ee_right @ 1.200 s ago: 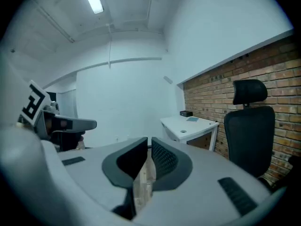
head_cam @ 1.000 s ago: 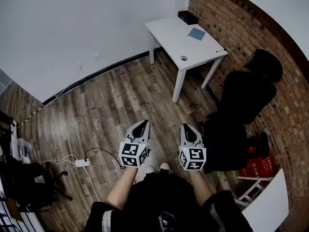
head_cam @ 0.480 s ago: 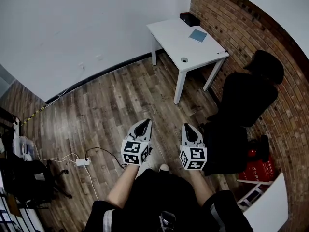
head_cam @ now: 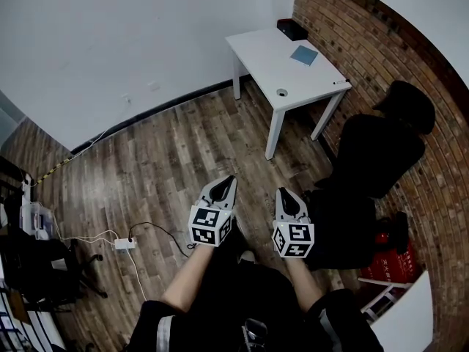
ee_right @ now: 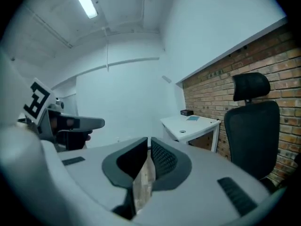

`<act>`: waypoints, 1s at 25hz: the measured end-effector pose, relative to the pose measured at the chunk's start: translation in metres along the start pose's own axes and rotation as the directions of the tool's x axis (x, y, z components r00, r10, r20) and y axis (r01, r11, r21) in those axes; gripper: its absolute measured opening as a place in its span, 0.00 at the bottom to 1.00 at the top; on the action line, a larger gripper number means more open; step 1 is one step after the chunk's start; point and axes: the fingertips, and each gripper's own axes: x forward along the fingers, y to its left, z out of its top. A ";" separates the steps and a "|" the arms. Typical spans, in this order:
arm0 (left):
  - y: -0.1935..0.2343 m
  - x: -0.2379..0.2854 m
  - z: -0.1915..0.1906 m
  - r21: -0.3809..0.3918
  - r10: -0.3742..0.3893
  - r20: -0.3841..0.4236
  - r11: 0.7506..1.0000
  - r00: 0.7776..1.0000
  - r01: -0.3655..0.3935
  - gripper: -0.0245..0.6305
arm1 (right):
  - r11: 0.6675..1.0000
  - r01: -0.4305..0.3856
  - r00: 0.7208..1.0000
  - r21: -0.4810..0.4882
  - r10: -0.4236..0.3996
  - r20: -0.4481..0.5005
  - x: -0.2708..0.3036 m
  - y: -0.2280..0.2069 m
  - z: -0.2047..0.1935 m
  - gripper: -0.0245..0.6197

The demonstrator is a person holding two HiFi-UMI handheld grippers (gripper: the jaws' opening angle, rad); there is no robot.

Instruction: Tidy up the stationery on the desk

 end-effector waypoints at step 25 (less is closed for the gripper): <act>0.128 0.204 0.036 -0.016 -0.095 -0.061 0.995 0.994 0.095 0.07 | 0.998 0.056 0.997 -0.011 -0.056 -0.062 0.218 -0.040 0.040 0.08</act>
